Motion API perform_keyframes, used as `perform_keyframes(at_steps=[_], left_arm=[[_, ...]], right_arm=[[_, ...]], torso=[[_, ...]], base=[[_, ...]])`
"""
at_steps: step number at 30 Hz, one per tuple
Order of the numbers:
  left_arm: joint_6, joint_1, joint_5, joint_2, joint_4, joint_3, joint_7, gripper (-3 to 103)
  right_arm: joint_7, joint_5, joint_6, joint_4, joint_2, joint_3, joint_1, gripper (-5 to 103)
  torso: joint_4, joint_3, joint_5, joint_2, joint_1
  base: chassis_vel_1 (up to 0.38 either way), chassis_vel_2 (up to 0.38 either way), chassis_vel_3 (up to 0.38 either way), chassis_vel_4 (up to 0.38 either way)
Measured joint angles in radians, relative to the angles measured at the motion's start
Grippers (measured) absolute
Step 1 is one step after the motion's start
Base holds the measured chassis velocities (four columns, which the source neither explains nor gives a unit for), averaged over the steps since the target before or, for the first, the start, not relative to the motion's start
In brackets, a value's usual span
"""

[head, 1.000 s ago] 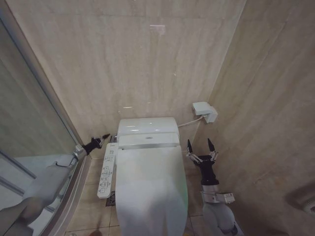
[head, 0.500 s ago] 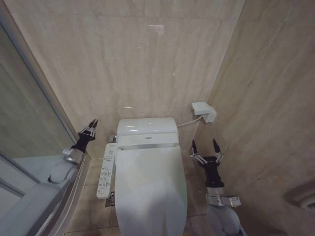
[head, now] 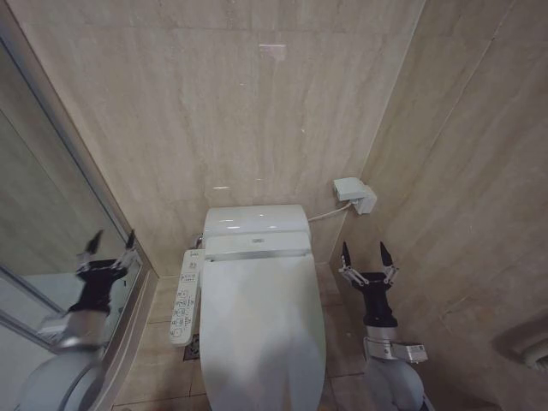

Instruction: Open the toilet lid, clean the toilet bowl with a toilet brush, close the toilet lid, and flush.

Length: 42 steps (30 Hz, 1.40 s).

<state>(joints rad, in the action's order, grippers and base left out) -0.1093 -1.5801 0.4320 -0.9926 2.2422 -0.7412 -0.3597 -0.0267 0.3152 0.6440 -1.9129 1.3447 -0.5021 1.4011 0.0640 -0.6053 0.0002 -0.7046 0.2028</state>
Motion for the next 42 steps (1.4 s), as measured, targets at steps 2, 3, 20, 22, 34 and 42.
perform_keyframes(at_steps=[2,3,20,22,34,42], left_arm=[[-0.004,-0.070,-0.013,-0.047,0.077,-0.021,0.002,81],[-0.004,-0.070,-0.013,-0.047,0.077,-0.021,0.002,81],[-0.038,-0.109,-0.054,-0.125,0.114,-0.013,0.024,100],[-0.039,-0.108,-0.054,-0.125,0.114,-0.012,0.026,100],[-0.040,-0.107,-0.056,-0.125,0.118,-0.001,0.035,100],[-0.040,-0.102,-0.055,-0.116,0.117,0.001,0.035,100]], right_arm=[[0.003,0.000,0.002,-0.004,0.002,-0.008,0.003,100],[0.003,0.000,0.002,-0.004,0.002,-0.008,0.003,100],[-0.001,0.016,0.012,-0.038,0.003,-0.051,0.046,100],[-0.001,0.017,0.015,-0.040,0.002,-0.055,0.050,100],[-0.002,0.017,0.031,-0.046,0.011,-0.067,0.075,100],[-0.002,0.015,0.035,-0.048,0.015,-0.072,0.081,100]], torso=[[-0.0004,0.000,0.0001,0.000,0.000],[-0.0004,0.000,0.0001,0.000,0.000],[-0.0002,0.000,-0.0003,0.000,0.001],[-0.0001,0.000,-0.0001,0.000,0.000],[0.0003,0.000,-0.0002,0.000,0.000],[0.0001,0.000,-0.0005,0.000,0.000]], base=[[0.000,0.000,0.000,0.000],[0.000,0.000,0.000,0.000],[0.026,-0.028,-0.022,0.026],[0.157,-0.166,-0.141,0.161],[0.237,-0.236,-0.234,0.227],[0.329,-0.335,-0.331,0.336]])
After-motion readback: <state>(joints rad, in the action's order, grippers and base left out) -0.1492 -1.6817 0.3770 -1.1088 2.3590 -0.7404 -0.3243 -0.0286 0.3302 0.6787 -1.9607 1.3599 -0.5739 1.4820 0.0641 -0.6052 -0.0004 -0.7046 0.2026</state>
